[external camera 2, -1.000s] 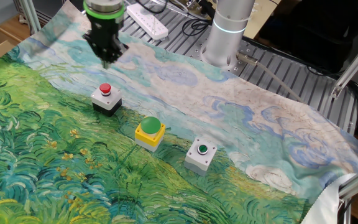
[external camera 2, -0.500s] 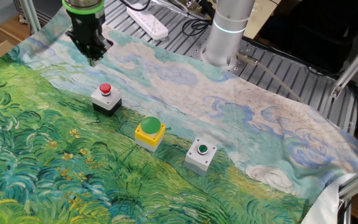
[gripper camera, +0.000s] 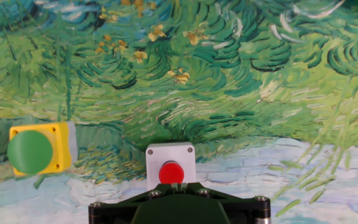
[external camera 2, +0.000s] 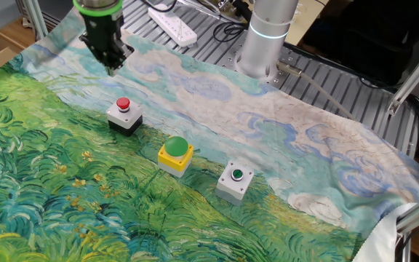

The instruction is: Press three buttons from left to right in sequence

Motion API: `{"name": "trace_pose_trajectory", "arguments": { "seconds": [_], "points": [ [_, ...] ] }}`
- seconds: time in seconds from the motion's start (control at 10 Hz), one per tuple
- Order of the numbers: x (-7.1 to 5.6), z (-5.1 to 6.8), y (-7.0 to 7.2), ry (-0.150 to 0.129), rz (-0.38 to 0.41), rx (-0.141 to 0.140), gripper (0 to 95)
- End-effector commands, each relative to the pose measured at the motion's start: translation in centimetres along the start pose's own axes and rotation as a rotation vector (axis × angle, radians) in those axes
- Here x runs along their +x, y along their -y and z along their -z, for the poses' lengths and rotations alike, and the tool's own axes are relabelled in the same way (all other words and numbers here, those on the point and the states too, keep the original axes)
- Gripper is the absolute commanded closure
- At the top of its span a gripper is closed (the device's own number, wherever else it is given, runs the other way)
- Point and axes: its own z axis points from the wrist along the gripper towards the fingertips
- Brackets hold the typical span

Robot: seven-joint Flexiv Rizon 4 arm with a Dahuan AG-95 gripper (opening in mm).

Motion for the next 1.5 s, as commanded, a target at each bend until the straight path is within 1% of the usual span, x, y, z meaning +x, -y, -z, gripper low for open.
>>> {"name": "trace_pose_trajectory", "arguments": {
  "seconds": [0.1,0.2,0.3,0.6,0.7,1.5],
  "points": [
    [0.4,0.08,-0.27,0.025,-0.024,-0.07,95.0],
    [0.51,0.21,-0.36,0.029,-0.036,-0.11,95.0],
    [0.66,0.38,-0.47,0.029,-0.04,-0.117,95.0],
    [0.72,0.43,-0.53,0.03,-0.024,-0.106,95.0],
    [0.72,0.43,-0.53,0.03,-0.01,-0.107,95.0],
    [0.72,0.41,-0.53,0.03,-0.014,-0.111,95.0]
  ]
}}
